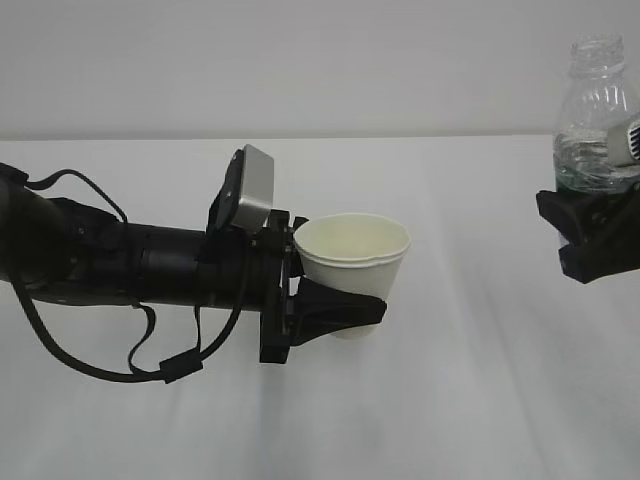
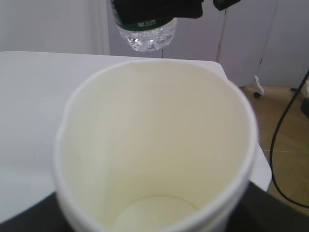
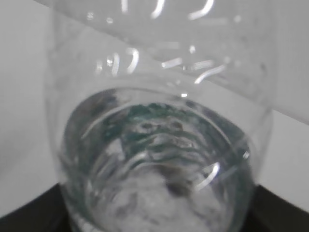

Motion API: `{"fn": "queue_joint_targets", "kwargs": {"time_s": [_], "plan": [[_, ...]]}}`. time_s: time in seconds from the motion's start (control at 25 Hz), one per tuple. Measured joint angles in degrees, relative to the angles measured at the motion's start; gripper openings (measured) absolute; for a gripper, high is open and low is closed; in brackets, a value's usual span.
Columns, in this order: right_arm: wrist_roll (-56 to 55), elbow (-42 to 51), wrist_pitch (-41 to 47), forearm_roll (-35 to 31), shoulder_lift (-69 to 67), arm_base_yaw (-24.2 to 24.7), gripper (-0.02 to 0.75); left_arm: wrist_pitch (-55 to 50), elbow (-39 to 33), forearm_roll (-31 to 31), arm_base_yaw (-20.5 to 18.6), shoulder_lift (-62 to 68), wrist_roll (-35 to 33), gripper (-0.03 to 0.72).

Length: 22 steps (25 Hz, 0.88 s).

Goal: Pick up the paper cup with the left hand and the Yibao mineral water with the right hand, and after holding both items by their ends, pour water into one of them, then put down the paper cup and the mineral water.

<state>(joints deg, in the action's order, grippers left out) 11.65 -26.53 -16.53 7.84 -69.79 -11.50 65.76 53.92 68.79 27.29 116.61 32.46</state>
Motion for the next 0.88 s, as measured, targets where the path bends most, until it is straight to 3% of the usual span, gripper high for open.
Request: {"fn": "queue_joint_targets", "kwargs": {"time_s": [0.44, 0.88], "plan": [[0.1, -0.6, 2.4, 3.2, 0.0, 0.0, 0.468, -0.9, 4.2, 4.5, 2.5, 0.0, 0.2, 0.438], [0.8, -2.1, 4.8, 4.3, 0.0, 0.0, 0.467, -2.7, 4.2, 4.9, 4.1, 0.0, -2.4, 0.438]]}}
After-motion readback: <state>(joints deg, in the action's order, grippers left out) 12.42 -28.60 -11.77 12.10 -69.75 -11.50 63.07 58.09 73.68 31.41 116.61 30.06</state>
